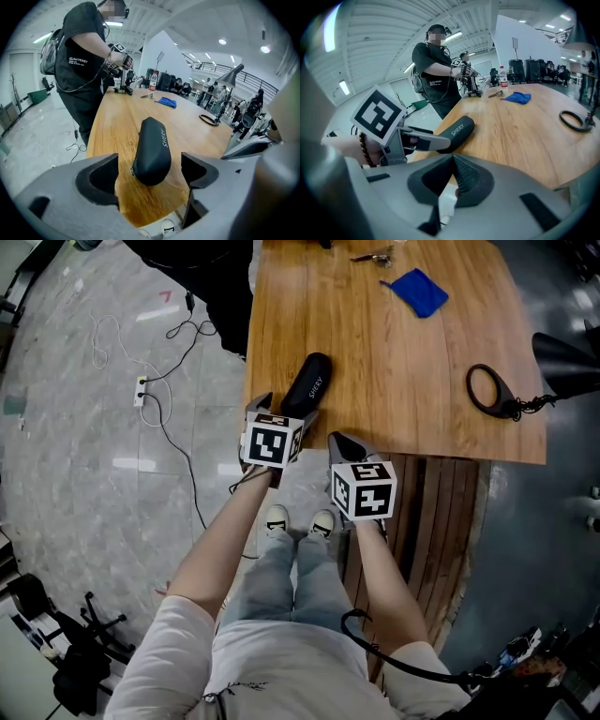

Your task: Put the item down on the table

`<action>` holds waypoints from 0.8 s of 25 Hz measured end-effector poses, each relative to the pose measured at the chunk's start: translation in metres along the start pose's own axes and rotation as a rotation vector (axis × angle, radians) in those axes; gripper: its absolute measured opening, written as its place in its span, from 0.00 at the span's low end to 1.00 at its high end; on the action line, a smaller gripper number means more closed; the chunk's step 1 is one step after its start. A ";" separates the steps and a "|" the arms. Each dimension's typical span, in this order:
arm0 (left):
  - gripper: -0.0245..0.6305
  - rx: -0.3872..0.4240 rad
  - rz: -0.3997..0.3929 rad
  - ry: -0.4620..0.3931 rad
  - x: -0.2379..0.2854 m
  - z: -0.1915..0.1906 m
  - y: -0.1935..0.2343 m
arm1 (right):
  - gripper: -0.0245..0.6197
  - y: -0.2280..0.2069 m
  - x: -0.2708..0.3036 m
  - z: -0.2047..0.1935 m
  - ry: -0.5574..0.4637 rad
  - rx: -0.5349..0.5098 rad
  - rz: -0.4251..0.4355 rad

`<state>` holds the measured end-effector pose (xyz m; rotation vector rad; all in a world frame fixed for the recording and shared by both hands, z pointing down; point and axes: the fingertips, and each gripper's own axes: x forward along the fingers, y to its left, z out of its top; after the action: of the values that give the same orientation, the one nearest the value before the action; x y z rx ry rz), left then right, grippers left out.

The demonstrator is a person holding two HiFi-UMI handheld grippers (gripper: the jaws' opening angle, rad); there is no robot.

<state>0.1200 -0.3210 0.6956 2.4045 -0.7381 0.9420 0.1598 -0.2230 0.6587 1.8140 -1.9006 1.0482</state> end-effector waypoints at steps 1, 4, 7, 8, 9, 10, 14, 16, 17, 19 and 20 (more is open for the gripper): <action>0.69 -0.003 -0.004 0.003 -0.003 0.001 -0.001 | 0.05 0.001 -0.002 -0.001 0.002 0.002 -0.001; 0.68 -0.008 -0.009 -0.001 -0.015 0.009 -0.002 | 0.05 0.006 -0.011 0.006 -0.009 -0.008 -0.001; 0.33 0.037 0.053 -0.041 -0.034 0.018 0.000 | 0.05 0.009 -0.024 0.012 -0.017 -0.010 -0.004; 0.24 0.045 0.069 -0.053 -0.042 0.018 -0.001 | 0.05 0.012 -0.030 0.013 -0.017 -0.008 -0.004; 0.19 0.049 0.076 -0.064 -0.051 0.019 -0.004 | 0.05 0.015 -0.038 0.015 -0.018 -0.010 -0.002; 0.12 0.051 0.077 -0.077 -0.061 0.021 -0.008 | 0.05 0.019 -0.045 0.017 -0.019 -0.015 0.000; 0.05 0.065 0.056 -0.139 -0.109 0.029 -0.025 | 0.05 0.042 -0.076 0.027 -0.032 -0.061 0.005; 0.05 0.078 0.043 -0.164 -0.142 0.024 -0.039 | 0.05 0.055 -0.095 0.026 -0.032 -0.091 0.003; 0.05 0.090 0.036 -0.173 -0.158 0.020 -0.047 | 0.05 0.062 -0.105 0.025 -0.033 -0.104 0.004; 0.05 0.125 0.002 -0.177 -0.187 0.009 -0.064 | 0.05 0.075 -0.123 0.022 -0.044 -0.119 0.015; 0.05 0.143 -0.017 -0.170 -0.199 0.002 -0.072 | 0.05 0.080 -0.131 0.020 -0.049 -0.119 0.024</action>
<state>0.0419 -0.2054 0.5360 2.6370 -0.7321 0.8151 0.1077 -0.1467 0.5339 1.7695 -1.9735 0.8854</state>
